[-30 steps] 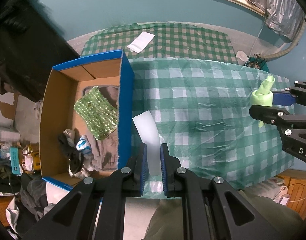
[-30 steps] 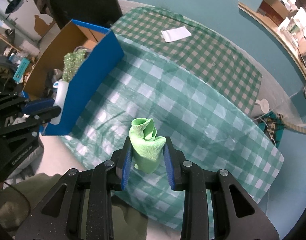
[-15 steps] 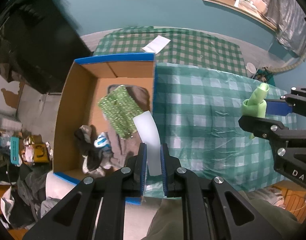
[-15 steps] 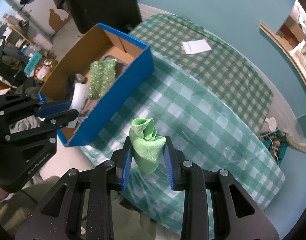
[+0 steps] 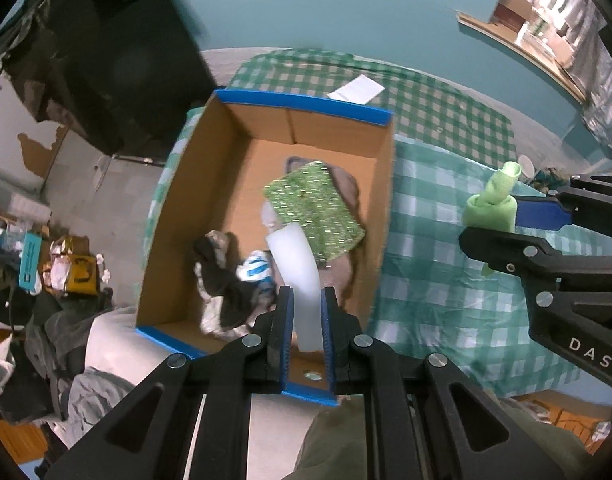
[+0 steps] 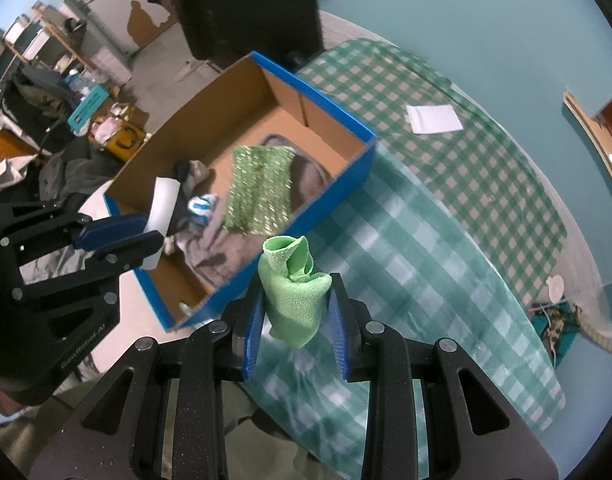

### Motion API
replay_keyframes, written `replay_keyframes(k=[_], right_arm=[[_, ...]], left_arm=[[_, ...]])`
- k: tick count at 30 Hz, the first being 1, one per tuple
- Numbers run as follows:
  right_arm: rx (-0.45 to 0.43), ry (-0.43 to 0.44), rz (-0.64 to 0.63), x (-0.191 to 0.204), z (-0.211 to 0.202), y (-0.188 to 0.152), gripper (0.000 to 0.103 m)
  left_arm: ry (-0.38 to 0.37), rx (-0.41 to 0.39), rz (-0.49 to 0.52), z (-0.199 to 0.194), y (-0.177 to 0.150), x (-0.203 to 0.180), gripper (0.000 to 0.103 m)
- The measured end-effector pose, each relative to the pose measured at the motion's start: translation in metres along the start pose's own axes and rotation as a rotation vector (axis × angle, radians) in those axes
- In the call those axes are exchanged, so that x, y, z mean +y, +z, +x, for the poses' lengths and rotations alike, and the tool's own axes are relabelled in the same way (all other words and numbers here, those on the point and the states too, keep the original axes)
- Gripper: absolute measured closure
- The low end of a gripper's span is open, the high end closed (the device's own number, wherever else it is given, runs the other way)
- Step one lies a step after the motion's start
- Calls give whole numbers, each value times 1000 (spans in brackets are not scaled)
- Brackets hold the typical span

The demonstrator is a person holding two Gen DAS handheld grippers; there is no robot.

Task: Organize soft objects
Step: 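Lift and carry the green cloth and white foam tube over the box with both grippers, then open both grippers to drop the green cloth and foam tube into the box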

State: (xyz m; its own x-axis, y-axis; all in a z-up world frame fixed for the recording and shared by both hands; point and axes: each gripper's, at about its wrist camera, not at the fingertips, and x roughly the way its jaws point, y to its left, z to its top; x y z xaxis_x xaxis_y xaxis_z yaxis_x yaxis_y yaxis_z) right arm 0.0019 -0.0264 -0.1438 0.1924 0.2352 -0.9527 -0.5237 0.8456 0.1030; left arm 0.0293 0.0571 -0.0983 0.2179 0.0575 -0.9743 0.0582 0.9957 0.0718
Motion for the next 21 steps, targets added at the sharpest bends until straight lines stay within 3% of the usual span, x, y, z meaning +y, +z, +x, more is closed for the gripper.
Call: replay_keyframes(k=[11, 21], right_arm=[[28, 24, -43, 33, 31, 42, 73], [75, 30, -17, 43, 57, 58, 73]], left_arm=[[33, 35, -87, 25, 3, 53, 90], [45, 74, -107, 52, 6, 79, 90]])
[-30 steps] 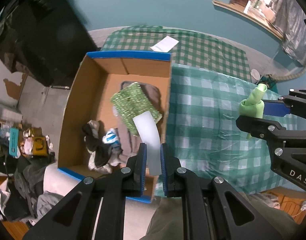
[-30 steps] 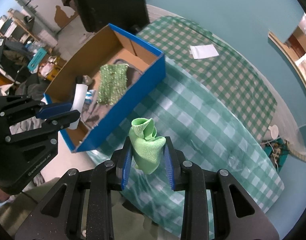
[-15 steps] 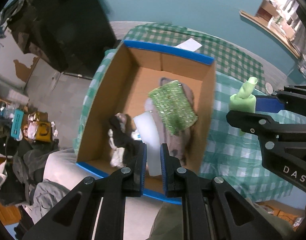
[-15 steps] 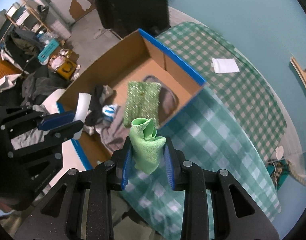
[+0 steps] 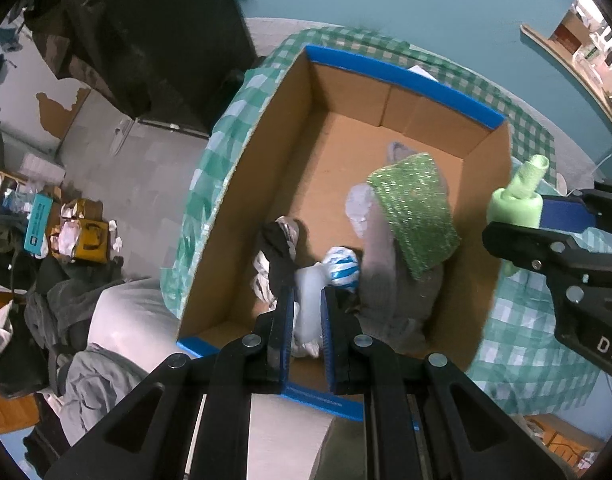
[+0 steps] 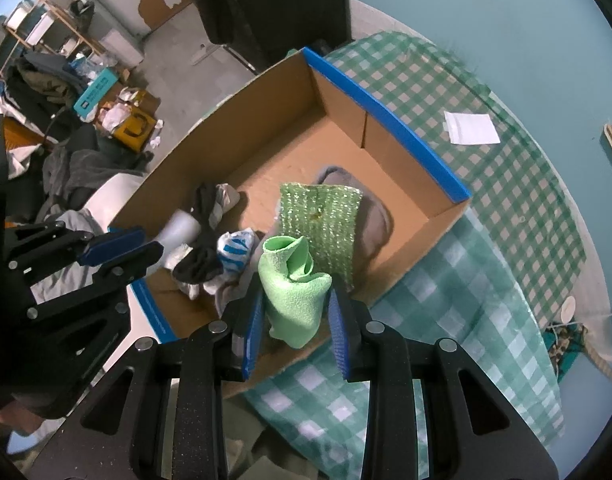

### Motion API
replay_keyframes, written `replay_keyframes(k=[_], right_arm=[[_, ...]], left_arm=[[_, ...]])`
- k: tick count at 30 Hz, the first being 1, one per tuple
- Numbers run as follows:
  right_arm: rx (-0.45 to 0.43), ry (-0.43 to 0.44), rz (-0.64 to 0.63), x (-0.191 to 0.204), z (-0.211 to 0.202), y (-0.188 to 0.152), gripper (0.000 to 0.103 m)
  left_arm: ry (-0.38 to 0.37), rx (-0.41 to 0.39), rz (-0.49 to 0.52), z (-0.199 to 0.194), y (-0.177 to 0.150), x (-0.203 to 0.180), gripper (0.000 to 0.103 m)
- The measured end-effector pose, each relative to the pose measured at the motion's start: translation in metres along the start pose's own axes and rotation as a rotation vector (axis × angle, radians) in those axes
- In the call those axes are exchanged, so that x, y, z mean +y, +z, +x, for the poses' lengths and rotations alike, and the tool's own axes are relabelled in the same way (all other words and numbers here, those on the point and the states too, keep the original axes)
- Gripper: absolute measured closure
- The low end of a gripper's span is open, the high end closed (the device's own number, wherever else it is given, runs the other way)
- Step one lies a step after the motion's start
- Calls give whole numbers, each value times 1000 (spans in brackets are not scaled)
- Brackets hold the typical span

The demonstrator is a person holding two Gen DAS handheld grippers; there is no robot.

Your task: Organize soft objects

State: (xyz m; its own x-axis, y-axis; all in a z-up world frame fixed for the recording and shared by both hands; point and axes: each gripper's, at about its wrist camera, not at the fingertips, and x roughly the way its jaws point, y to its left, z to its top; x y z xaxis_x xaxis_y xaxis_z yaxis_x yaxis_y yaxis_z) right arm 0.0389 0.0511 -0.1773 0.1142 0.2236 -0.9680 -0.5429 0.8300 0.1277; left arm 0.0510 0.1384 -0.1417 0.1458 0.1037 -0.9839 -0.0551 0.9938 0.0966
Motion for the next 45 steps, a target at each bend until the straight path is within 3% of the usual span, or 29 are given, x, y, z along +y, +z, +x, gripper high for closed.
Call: replay_keyframes(k=[6, 8, 10, 12, 16, 27, 45], right_arm=[[9, -12, 15, 3, 7, 7, 71], [2, -22, 20, 5, 6, 9, 63], [-11, -41, 19, 7, 3, 10, 50], [-18, -50, 16, 8, 1, 10, 47], [-30, -56, 22, 9, -7, 10, 46], [-86, -76, 44, 7, -45, 1, 39], [-211, -86, 112, 4, -113, -23, 36]], left_arm=[[-8, 28, -11, 10, 5, 9, 90], [-5, 32, -10, 11, 6, 11, 89], [-5, 31, -10, 10, 7, 14, 77], [-3, 16, -12, 7, 7, 15, 64], [2, -8, -9, -3, 5, 19, 49], [-5, -68, -30, -41, -4, 24, 20], [-33, -140, -25, -100, -22, 10, 8]])
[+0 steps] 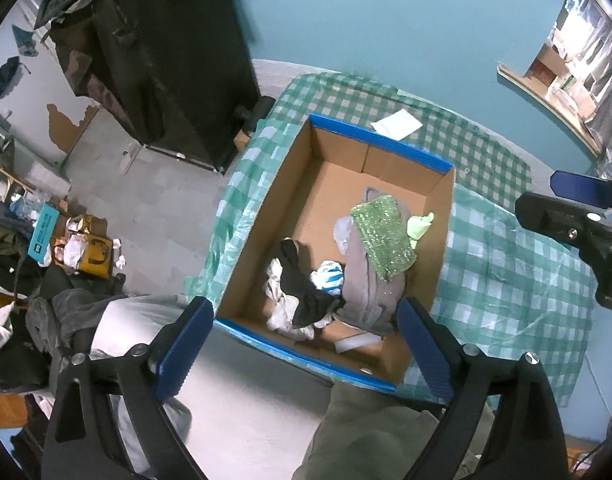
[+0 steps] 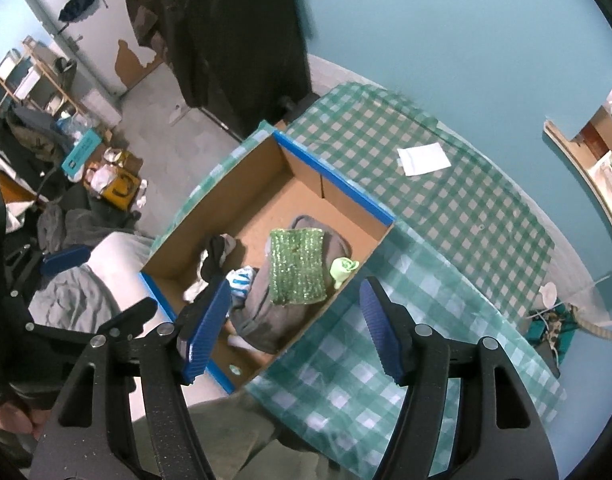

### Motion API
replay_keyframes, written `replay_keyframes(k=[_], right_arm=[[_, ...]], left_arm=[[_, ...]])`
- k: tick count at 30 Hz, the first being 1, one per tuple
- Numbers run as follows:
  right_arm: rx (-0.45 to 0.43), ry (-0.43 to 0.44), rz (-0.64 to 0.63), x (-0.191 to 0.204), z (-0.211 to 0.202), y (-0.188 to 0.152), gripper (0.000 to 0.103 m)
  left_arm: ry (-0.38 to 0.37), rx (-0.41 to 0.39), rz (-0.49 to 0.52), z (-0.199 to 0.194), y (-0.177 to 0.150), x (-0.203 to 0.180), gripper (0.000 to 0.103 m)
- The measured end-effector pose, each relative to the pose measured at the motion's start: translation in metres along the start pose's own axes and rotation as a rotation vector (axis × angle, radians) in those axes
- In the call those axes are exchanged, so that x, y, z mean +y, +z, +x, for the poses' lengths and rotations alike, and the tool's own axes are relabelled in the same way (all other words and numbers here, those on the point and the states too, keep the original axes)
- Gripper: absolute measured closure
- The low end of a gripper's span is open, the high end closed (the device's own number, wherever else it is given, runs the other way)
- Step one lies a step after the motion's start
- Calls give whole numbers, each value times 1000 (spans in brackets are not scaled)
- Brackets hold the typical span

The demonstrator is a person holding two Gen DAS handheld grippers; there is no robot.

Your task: Organize soft objects

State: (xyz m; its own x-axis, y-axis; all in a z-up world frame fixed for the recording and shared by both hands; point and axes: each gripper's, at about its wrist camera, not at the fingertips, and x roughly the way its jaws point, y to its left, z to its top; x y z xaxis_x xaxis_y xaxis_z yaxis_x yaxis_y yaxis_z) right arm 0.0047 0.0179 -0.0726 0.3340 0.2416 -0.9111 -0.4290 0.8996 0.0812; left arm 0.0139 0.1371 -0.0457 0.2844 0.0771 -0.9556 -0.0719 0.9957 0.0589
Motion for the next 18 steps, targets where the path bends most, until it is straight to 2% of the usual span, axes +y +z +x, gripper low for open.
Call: replay_keyframes(k=[4, 10, 18], right_arm=[[-22, 2, 11, -2, -13, -6, 36], [-38, -4, 26, -9, -23, -15, 36], [-33, 10, 39, -16, -29, -31, 36]], left_arm=[[12, -24, 9, -10, -2, -4, 8], [-6, -8, 16, -19, -6, -11, 8], [12, -18, 31, -26, -12, -24, 8]])
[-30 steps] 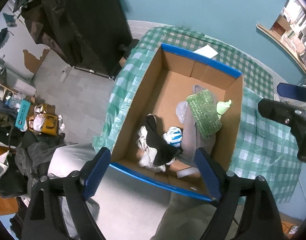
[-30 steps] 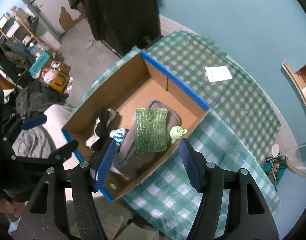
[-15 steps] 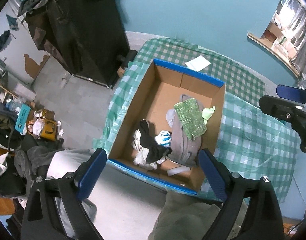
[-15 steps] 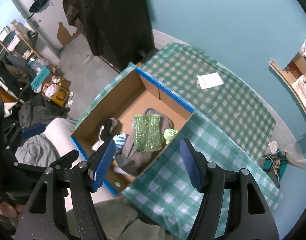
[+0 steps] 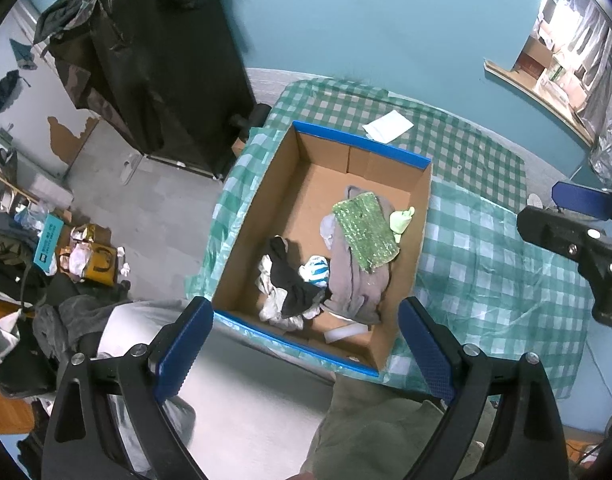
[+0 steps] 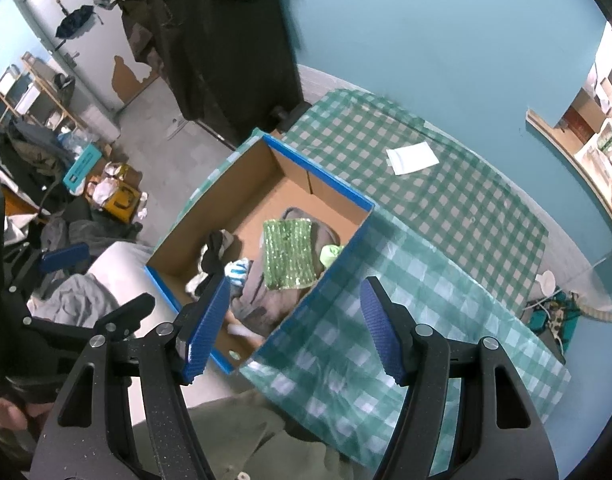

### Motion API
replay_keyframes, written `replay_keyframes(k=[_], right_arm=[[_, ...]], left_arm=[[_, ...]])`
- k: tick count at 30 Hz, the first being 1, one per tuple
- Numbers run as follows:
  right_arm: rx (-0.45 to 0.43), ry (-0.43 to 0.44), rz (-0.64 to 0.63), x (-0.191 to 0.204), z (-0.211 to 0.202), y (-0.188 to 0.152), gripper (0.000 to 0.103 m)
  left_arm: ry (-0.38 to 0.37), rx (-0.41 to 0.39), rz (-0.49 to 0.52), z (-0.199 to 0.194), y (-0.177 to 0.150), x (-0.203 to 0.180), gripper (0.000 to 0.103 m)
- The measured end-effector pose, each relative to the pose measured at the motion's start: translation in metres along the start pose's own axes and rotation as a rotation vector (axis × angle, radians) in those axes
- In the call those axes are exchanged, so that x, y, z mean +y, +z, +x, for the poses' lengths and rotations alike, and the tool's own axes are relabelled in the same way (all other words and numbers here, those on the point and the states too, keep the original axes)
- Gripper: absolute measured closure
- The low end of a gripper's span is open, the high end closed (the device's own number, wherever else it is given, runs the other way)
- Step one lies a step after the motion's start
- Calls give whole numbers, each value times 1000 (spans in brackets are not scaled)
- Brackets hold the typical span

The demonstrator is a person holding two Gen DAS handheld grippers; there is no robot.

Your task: Organize soft objects

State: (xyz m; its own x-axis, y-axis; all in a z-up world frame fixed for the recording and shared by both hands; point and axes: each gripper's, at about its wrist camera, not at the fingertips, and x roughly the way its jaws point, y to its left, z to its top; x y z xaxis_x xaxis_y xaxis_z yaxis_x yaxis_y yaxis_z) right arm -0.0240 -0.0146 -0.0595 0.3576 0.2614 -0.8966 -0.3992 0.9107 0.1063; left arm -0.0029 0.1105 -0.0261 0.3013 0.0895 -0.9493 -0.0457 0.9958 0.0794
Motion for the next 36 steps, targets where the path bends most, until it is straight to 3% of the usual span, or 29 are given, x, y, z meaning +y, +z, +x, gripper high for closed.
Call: replay_keyframes(k=[36], right_arm=[[3, 34, -6, -9, -13, -15, 36]], left_arm=[[41, 13, 3, -13, -9, -32, 8]])
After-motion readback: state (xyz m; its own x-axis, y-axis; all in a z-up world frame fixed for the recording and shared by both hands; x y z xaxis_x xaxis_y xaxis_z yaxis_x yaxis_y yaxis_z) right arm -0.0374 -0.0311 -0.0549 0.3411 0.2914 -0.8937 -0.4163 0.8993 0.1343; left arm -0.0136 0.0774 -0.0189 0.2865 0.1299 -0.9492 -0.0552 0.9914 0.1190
